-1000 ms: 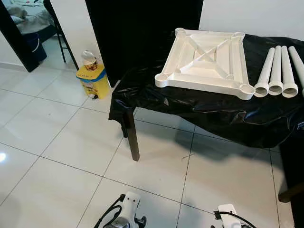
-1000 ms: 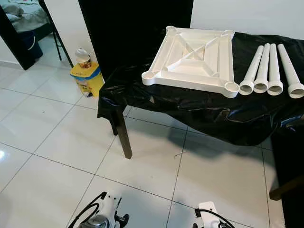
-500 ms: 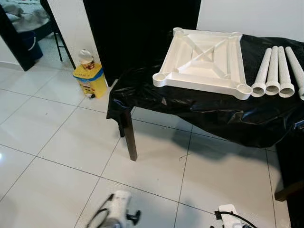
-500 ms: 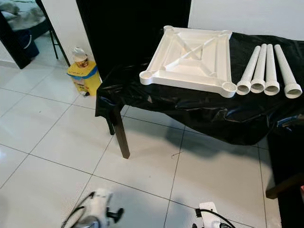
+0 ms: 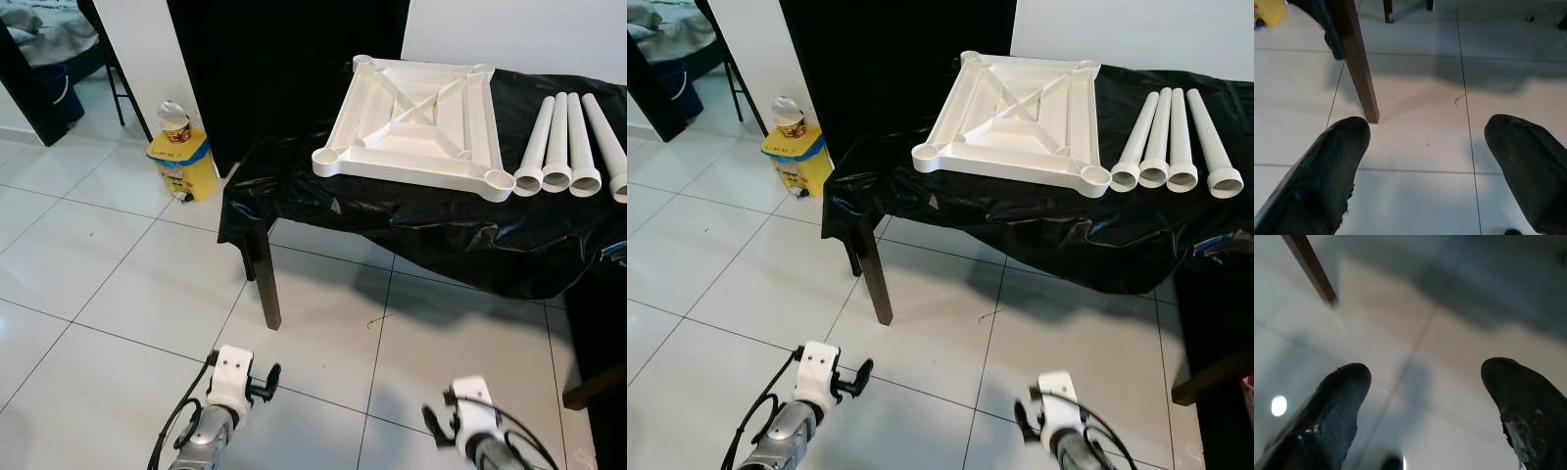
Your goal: Building children table
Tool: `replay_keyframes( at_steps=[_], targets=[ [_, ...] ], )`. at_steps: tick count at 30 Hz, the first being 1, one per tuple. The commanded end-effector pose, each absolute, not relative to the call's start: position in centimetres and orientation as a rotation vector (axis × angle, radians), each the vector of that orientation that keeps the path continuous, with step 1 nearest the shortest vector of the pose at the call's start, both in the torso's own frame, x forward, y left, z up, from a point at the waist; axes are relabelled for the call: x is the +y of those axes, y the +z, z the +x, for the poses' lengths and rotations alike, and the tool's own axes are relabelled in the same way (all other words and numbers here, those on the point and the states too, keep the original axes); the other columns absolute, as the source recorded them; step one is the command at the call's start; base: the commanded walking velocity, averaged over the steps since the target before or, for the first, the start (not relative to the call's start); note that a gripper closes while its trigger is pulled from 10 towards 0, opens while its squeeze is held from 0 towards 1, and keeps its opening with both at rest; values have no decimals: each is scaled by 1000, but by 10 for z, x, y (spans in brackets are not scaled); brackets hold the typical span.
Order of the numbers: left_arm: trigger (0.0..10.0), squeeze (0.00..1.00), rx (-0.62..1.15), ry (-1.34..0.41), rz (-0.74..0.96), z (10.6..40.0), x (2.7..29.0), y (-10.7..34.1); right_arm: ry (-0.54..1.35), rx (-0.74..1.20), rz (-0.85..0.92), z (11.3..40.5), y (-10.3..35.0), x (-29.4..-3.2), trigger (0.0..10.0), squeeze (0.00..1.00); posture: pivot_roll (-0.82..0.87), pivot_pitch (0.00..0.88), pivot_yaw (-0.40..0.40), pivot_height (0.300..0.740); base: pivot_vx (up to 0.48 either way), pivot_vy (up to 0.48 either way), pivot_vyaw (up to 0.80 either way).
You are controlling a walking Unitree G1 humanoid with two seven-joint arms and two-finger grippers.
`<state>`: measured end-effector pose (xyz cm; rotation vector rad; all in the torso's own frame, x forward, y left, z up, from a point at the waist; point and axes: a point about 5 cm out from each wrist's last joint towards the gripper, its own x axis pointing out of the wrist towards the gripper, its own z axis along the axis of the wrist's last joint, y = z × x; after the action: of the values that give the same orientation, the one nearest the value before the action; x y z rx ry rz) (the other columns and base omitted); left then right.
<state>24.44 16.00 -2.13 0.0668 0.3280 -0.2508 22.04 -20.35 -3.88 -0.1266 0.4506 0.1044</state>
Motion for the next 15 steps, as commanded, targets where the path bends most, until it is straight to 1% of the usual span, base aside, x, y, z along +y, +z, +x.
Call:
replay_keyframes(
  at_steps=[1,2,3,5,7,8,10,11,12,13,15],
  targets=[
    [10000,0,289,-273,51,249,158,-15,134,384,-117,226,-32,-196,10000,0,-33,12,0,740,0,0,0],
    [10000,0,289,-273,51,249,158,-15,134,384,-117,226,-32,-196,10000,0,-33,12,0,740,0,0,0],
    [10000,0,229,-272,34,255,156,-6,141,311,-113,235,-21,-190,10000,0,-32,13,0,740,0,0,0],
    [10000,0,229,-272,34,255,156,-6,141,311,-113,235,-21,-190,10000,0,-32,13,0,740,0,0,0],
    [10000,0,113,-271,14,264,153,13,145,173,-103,248,0,-180,10000,0,-31,14,-2,740,0,0,0],
    [10000,0,113,-271,14,264,153,13,145,173,-103,248,0,-180,10000,0,-31,14,-2,740,0,0,0],
    [10000,0,1,-293,-17,268,146,33,131,49,-71,258,21,-173,10000,0,-23,14,-9,740,0,0,0],
    [10000,0,1,-293,-17,268,146,33,131,49,-71,258,21,-173,10000,0,-23,14,-9,740,0,0,0],
    [10000,0,-44,-279,-31,272,143,46,129,-14,-66,262,34,-170,10000,0,-21,14,-13,740,0,0,0],
    [10000,0,-44,-279,-31,272,143,46,129,-14,-66,262,34,-170,10000,0,-21,14,-13,740,0,0,0],
    [10000,0,-96,-256,-61,280,138,67,115,-99,-55,267,56,-166,10000,0,-17,13,-19,740,0,0,0]
  ],
)
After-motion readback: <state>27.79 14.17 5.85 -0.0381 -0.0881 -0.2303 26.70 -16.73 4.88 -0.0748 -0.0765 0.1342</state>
